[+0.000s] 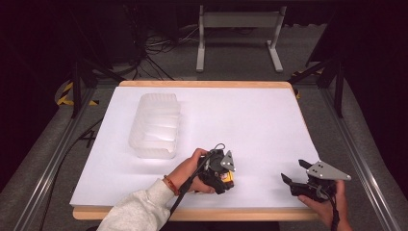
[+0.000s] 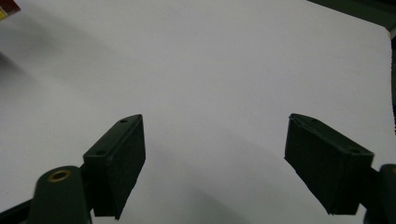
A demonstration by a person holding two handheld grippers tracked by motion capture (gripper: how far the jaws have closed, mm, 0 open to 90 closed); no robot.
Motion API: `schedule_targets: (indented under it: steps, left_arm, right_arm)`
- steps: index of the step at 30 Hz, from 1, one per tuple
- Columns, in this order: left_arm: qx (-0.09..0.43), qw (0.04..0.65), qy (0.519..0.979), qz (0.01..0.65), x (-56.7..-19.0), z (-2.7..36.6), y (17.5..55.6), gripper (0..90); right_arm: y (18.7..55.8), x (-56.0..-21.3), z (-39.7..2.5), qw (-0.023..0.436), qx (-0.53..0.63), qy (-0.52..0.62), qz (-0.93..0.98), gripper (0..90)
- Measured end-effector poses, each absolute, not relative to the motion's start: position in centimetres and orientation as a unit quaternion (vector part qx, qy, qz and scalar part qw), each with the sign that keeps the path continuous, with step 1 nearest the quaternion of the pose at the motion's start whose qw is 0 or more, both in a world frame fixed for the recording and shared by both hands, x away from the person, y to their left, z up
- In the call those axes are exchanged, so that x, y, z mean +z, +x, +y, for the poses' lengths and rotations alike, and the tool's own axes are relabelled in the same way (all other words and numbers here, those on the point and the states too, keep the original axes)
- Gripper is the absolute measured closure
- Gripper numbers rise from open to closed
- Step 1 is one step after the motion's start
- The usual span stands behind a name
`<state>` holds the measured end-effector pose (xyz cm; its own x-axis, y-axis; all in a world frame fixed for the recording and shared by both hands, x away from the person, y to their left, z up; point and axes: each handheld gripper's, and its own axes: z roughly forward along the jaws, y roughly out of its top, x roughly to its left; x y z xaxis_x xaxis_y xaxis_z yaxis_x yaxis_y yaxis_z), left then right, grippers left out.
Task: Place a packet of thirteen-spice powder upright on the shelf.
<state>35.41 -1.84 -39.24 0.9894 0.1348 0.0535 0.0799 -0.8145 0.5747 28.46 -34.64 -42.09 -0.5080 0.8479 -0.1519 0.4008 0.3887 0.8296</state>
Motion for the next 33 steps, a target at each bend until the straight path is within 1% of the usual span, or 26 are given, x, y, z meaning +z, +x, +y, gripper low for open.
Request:
schedule_targets:
  steps: [5, 10, 13, 16, 18, 20, 24, 25, 29, 33]
  left_arm:
    - [0.054, 0.325, 0.941, 0.076, -38.6, -0.3, 35.6, 32.3]
    - [0.058, 0.352, 0.931, 0.080, -37.8, 1.2, 35.5, 32.5]
    - [0.079, 0.366, 0.923, 0.089, -37.0, 2.1, 35.2, 32.6]
    - [0.090, 0.390, 0.910, 0.104, -36.0, 3.4, 35.2, 32.6]
    - [0.095, 0.396, 0.907, 0.110, -35.8, 3.7, 35.3, 32.6]
    - [0.104, 0.418, 0.893, 0.129, -35.0, 5.0, 35.6, 32.6]
    - [0.113, 0.439, 0.879, 0.151, -34.4, 6.2, 36.1, 32.6]
    - [0.121, 0.452, 0.868, 0.166, -34.0, 7.0, 36.3, 32.6]
    - [0.132, 0.466, 0.856, 0.182, -33.5, 8.0, 36.6, 32.6]
    - [0.157, 0.492, 0.829, 0.213, -32.7, 9.9, 37.4, 32.6]
  right_arm:
    - [28.5, -42.1, -34.6, 0.293, 0.381, 0.401, 0.780, 21.1]
    - [28.5, -42.1, -34.6, 0.293, 0.382, 0.400, 0.780, 21.1]
    - [28.5, -42.1, -34.6, 0.292, 0.382, 0.401, 0.780, 21.0]
    - [28.5, -42.1, -34.6, 0.293, 0.383, 0.401, 0.779, 21.0]
    - [28.5, -42.1, -34.6, 0.292, 0.382, 0.401, 0.780, 21.0]
    - [28.6, -42.1, -34.5, 0.291, 0.382, 0.401, 0.780, 21.0]
    - [28.6, -42.1, -34.5, 0.291, 0.382, 0.400, 0.781, 20.9]
    - [28.6, -42.2, -34.5, 0.291, 0.382, 0.400, 0.781, 20.9]
    - [28.6, -42.2, -34.4, 0.291, 0.382, 0.400, 0.781, 20.9]
    - [28.6, -42.2, -34.5, 0.291, 0.383, 0.399, 0.780, 20.8]
